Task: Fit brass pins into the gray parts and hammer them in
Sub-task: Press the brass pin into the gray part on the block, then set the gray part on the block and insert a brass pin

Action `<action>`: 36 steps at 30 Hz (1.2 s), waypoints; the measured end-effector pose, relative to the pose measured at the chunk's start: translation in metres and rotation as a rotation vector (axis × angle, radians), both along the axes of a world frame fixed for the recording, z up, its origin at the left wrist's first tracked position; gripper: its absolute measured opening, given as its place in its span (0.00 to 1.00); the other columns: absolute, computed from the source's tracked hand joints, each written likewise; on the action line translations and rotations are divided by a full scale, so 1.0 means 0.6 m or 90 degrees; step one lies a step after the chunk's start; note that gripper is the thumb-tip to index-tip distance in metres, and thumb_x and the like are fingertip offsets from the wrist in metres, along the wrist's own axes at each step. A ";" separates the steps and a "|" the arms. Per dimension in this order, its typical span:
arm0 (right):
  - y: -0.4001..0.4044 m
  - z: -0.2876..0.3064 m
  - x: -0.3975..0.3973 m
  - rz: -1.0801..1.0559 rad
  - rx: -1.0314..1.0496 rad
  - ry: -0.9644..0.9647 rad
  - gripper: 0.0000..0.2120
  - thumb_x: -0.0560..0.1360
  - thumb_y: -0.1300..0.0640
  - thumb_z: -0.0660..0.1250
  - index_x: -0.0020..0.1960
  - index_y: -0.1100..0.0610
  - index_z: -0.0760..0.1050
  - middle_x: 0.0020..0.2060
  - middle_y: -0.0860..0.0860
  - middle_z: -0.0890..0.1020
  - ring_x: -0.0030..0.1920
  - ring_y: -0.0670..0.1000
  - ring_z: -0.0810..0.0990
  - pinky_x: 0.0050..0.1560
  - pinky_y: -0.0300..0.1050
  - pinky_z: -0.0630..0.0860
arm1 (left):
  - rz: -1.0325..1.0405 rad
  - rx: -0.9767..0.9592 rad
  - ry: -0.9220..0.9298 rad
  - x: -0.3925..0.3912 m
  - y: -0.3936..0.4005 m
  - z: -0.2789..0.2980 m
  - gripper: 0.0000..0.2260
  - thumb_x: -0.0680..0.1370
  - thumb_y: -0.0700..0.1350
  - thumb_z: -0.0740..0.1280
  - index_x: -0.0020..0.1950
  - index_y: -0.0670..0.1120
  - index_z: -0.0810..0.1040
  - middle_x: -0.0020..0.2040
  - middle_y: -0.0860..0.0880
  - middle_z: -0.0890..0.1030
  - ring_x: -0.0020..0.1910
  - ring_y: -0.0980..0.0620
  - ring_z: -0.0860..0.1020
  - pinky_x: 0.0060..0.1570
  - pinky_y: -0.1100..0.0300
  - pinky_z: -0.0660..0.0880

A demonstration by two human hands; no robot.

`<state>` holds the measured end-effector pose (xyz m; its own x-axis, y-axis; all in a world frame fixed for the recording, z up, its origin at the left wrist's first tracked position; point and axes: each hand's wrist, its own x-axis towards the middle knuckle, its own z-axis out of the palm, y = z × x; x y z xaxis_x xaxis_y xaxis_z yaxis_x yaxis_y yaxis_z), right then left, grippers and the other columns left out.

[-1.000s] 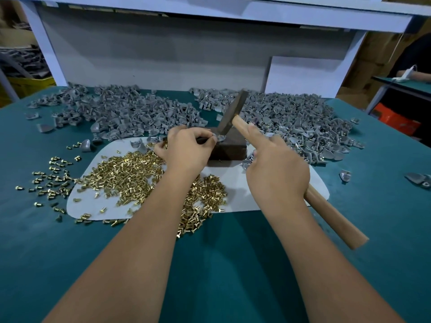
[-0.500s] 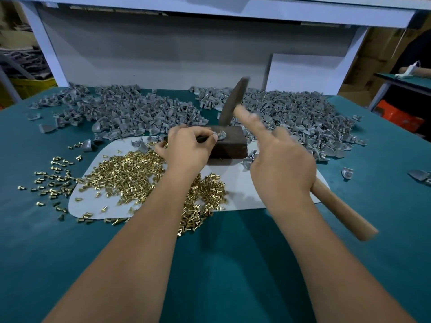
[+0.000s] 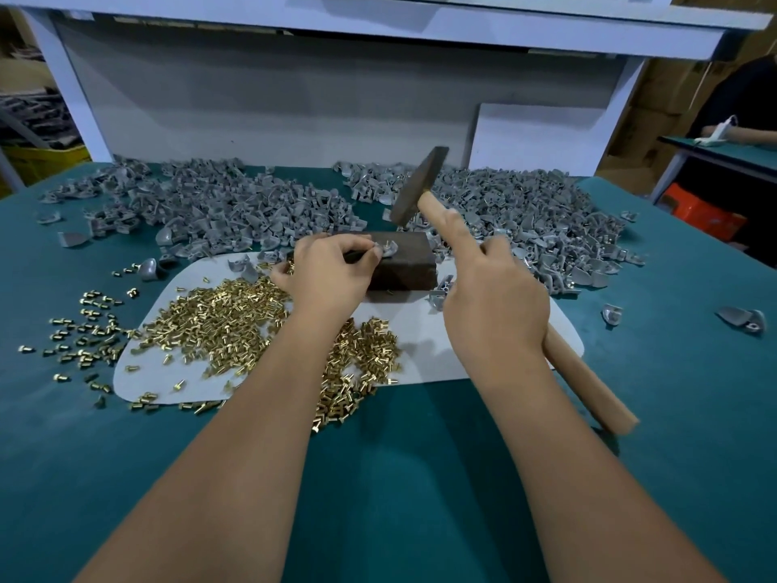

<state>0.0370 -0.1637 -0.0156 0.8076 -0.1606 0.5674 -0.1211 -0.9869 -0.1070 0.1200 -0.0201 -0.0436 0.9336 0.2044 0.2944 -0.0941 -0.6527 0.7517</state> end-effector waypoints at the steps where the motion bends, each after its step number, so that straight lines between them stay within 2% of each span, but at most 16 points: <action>1: -0.006 -0.001 0.002 -0.010 0.006 -0.021 0.36 0.73 0.64 0.65 0.75 0.45 0.54 0.45 0.55 0.69 0.34 0.53 0.65 0.31 0.45 0.58 | -0.011 -0.017 0.009 0.000 0.001 0.002 0.03 0.76 0.59 0.69 0.45 0.63 0.81 0.62 0.59 0.79 0.71 0.53 0.63 0.67 0.44 0.48; 3: -0.018 -0.003 0.007 -0.038 0.016 -0.031 0.34 0.73 0.65 0.65 0.74 0.47 0.57 0.45 0.55 0.66 0.30 0.50 0.63 0.28 0.42 0.54 | -0.027 -0.067 0.026 -0.002 0.002 0.005 0.03 0.76 0.57 0.69 0.42 0.63 0.80 0.66 0.56 0.76 0.73 0.52 0.63 0.69 0.42 0.43; 5: -0.028 -0.004 0.013 -0.072 0.035 0.005 0.32 0.74 0.64 0.64 0.73 0.49 0.58 0.48 0.55 0.66 0.29 0.50 0.63 0.28 0.42 0.55 | -0.029 -0.091 0.035 -0.003 0.003 0.007 0.02 0.76 0.56 0.70 0.43 0.62 0.80 0.69 0.54 0.74 0.73 0.52 0.62 0.71 0.40 0.40; 8: -0.039 -0.007 0.017 -0.117 0.064 0.076 0.28 0.74 0.63 0.62 0.72 0.50 0.61 0.53 0.58 0.70 0.35 0.56 0.69 0.31 0.45 0.60 | -0.031 -0.101 0.045 -0.004 0.003 0.008 0.02 0.77 0.56 0.69 0.45 0.61 0.81 0.70 0.54 0.73 0.74 0.51 0.62 0.71 0.41 0.40; 11: -0.048 -0.013 0.018 -0.141 0.076 0.121 0.21 0.74 0.63 0.61 0.66 0.53 0.67 0.53 0.59 0.73 0.40 0.60 0.76 0.28 0.43 0.56 | -0.039 -0.118 0.044 -0.006 0.003 0.008 0.03 0.77 0.55 0.69 0.44 0.61 0.81 0.70 0.54 0.73 0.73 0.51 0.63 0.70 0.42 0.42; 15: -0.057 -0.019 0.022 -0.149 0.060 0.132 0.13 0.73 0.62 0.61 0.58 0.56 0.73 0.50 0.58 0.78 0.47 0.60 0.76 0.37 0.44 0.63 | -0.040 -0.130 0.047 -0.007 0.003 0.007 0.03 0.77 0.56 0.69 0.47 0.61 0.83 0.69 0.55 0.74 0.72 0.51 0.64 0.69 0.42 0.43; 18: -0.054 -0.021 0.025 -0.140 0.013 0.132 0.12 0.71 0.62 0.62 0.53 0.58 0.76 0.48 0.59 0.80 0.52 0.61 0.74 0.42 0.46 0.63 | -0.052 -0.146 0.043 -0.007 0.003 0.007 0.03 0.77 0.55 0.69 0.46 0.60 0.83 0.67 0.55 0.74 0.72 0.51 0.65 0.73 0.40 0.45; 23: -0.047 -0.024 0.026 -0.131 -0.016 0.107 0.12 0.73 0.58 0.63 0.55 0.58 0.77 0.52 0.58 0.78 0.54 0.60 0.72 0.48 0.48 0.66 | -0.077 -0.167 0.036 -0.008 0.006 0.011 0.06 0.76 0.54 0.70 0.40 0.62 0.80 0.65 0.54 0.77 0.70 0.50 0.67 0.72 0.38 0.55; 25: -0.041 -0.020 0.026 -0.079 0.020 0.023 0.12 0.75 0.55 0.63 0.56 0.56 0.78 0.53 0.58 0.77 0.54 0.60 0.71 0.52 0.50 0.66 | -0.065 -0.151 0.033 -0.010 0.006 0.012 0.05 0.76 0.55 0.70 0.40 0.62 0.80 0.64 0.55 0.78 0.70 0.51 0.67 0.71 0.38 0.54; 28: -0.016 -0.006 0.038 0.099 0.198 -0.042 0.12 0.77 0.54 0.62 0.58 0.52 0.79 0.51 0.52 0.78 0.53 0.55 0.71 0.53 0.49 0.67 | -0.086 -0.142 0.018 -0.011 0.006 0.012 0.06 0.76 0.54 0.71 0.39 0.62 0.79 0.62 0.55 0.79 0.69 0.49 0.70 0.70 0.39 0.60; 31: 0.013 0.013 0.070 0.233 0.322 0.009 0.12 0.78 0.55 0.63 0.58 0.52 0.80 0.49 0.48 0.79 0.53 0.51 0.75 0.55 0.46 0.71 | -0.096 -0.126 0.016 -0.011 0.008 0.014 0.06 0.75 0.53 0.72 0.39 0.63 0.79 0.62 0.55 0.79 0.69 0.48 0.69 0.69 0.41 0.64; 34: 0.031 0.022 0.106 0.251 0.312 0.083 0.10 0.78 0.56 0.64 0.56 0.54 0.81 0.52 0.51 0.82 0.53 0.52 0.78 0.57 0.47 0.74 | -0.081 -0.081 0.012 -0.011 0.010 0.013 0.07 0.76 0.53 0.71 0.39 0.63 0.77 0.64 0.54 0.77 0.72 0.51 0.63 0.71 0.41 0.57; 36: 0.038 0.019 0.120 0.228 0.296 0.112 0.08 0.77 0.56 0.65 0.51 0.53 0.82 0.48 0.52 0.83 0.50 0.53 0.79 0.53 0.48 0.76 | -0.064 -0.052 -0.001 -0.012 0.009 0.012 0.07 0.76 0.54 0.71 0.40 0.64 0.76 0.63 0.55 0.78 0.73 0.54 0.60 0.71 0.45 0.53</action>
